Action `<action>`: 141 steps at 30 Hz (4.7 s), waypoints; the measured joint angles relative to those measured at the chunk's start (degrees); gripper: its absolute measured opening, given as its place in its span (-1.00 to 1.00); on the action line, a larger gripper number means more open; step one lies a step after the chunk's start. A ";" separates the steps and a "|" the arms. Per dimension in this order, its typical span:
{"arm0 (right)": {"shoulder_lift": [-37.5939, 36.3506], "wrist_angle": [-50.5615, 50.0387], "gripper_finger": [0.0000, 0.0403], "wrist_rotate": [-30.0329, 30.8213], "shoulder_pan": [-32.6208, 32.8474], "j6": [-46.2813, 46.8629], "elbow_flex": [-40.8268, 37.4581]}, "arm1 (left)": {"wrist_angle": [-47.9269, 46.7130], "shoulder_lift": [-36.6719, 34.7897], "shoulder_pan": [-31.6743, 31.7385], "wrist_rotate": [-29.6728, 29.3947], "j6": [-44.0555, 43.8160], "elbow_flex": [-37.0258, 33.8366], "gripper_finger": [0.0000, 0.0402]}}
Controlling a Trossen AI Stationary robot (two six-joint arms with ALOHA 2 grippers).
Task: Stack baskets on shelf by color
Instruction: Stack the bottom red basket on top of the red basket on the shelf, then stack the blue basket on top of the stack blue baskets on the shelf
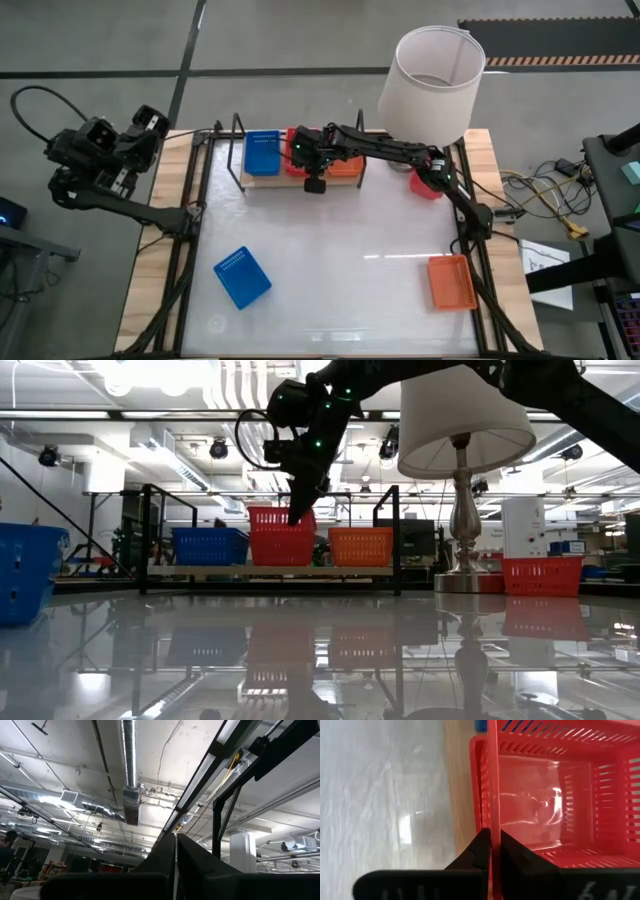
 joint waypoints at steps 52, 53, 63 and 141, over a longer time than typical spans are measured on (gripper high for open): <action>-18.63 -12.65 -0.96 13.87 33.74 20.27 5.78 | -43.31 32.10 -24.38 1.97 -54.91 0.73 -1.00; -19.21 -12.03 -0.96 14.30 34.24 19.81 5.22 | -43.46 33.30 -25.43 1.99 -56.61 1.43 -1.00; -27.89 3.14 -0.96 15.23 36.17 16.35 -10.97 | -45.13 40.49 -29.63 2.32 -60.14 4.62 -1.00; -50.25 39.59 -0.96 23.08 36.39 22.38 -56.65 | -108.45 52.59 -19.72 -19.02 -16.91 42.68 -1.00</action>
